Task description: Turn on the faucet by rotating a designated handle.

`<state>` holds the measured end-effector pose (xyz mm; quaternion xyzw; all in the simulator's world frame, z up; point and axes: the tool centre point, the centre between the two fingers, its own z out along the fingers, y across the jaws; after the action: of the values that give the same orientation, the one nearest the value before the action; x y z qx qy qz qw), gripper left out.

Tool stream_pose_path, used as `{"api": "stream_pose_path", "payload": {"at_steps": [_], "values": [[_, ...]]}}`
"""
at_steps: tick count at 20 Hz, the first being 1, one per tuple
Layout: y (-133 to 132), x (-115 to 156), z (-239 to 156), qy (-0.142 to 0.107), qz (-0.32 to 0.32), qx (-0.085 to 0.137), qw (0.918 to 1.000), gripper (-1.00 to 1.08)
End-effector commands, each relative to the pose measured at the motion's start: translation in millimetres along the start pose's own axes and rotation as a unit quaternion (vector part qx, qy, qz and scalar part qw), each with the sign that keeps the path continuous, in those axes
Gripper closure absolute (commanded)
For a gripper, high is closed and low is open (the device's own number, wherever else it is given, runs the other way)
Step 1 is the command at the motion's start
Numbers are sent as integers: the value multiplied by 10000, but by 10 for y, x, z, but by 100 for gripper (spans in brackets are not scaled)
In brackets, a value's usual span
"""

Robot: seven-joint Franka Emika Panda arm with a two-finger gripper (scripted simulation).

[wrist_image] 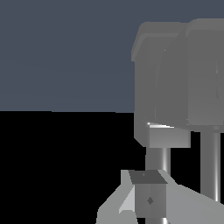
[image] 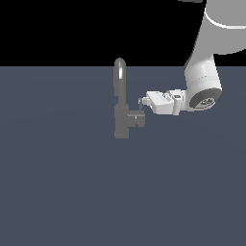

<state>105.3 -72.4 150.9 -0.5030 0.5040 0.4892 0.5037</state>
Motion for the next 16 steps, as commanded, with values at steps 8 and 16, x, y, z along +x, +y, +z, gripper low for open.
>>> {"api": "stream_pose_path", "payload": {"at_steps": [8, 16], "values": [[11, 57, 6, -67, 68, 79, 9999, 108], [169, 20, 11, -67, 68, 79, 9999, 108]]}}
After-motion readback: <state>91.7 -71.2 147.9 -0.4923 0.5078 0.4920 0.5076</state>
